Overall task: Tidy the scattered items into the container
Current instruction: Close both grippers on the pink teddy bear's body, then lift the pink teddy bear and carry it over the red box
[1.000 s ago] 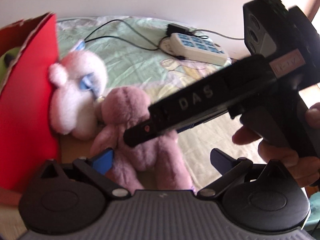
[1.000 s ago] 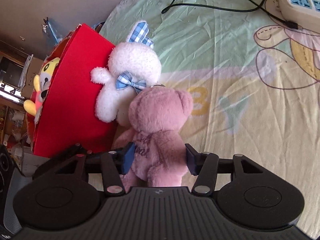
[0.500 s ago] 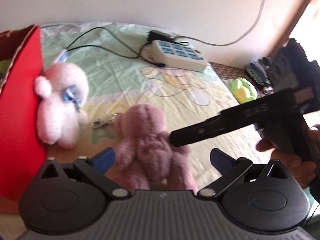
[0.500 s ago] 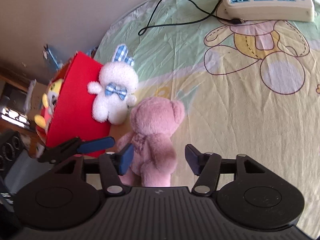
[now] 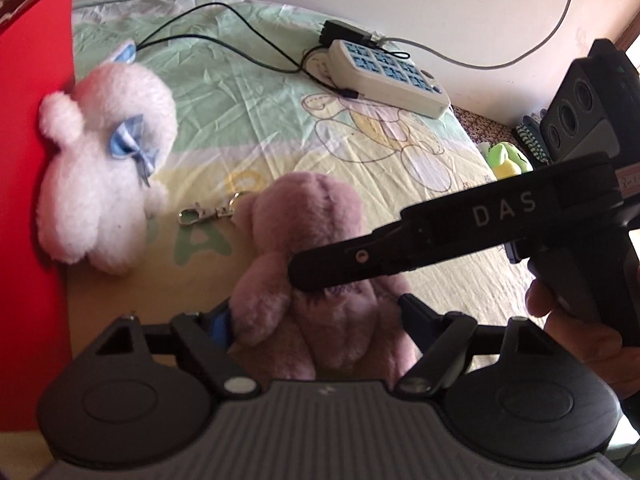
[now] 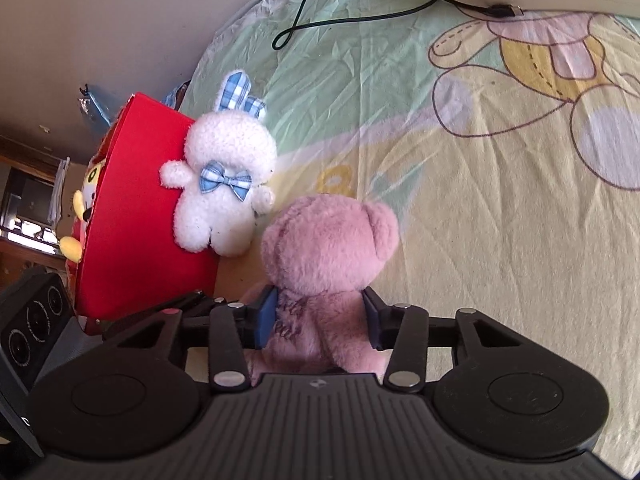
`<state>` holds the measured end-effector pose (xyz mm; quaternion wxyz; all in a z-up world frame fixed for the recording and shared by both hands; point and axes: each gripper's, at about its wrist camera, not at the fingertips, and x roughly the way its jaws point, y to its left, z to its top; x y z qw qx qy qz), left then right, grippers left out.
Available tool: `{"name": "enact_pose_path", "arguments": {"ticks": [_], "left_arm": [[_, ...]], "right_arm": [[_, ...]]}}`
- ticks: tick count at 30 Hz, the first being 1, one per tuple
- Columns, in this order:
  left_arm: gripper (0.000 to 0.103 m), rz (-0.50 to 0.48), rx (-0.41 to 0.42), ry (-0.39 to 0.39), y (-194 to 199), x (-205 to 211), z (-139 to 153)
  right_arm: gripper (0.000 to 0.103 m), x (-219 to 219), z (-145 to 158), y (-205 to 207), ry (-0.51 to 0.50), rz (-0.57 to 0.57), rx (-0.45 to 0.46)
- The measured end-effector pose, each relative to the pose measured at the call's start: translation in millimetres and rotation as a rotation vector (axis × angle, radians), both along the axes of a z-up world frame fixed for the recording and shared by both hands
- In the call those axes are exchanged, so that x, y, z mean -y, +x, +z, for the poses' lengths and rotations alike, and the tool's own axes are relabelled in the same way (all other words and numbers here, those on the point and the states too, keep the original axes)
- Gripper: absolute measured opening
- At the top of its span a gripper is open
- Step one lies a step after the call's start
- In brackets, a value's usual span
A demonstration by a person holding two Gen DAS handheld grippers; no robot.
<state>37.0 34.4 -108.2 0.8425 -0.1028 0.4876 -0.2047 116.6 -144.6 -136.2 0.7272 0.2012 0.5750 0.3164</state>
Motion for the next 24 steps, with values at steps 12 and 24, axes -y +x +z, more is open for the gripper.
{"name": "enact_pose_path", "arguments": {"ticks": [12, 24], "left_arm": [[0.074, -0.043, 0.21, 0.011, -27, 8, 56], [0.074, 0.024, 0.41, -0.035, -54, -75, 134]], "right_arm": [[0.042, 16, 65, -35, 0.047, -0.13, 0.15], [0.041, -60, 148, -62, 0.088, -0.142, 0.371]]}}
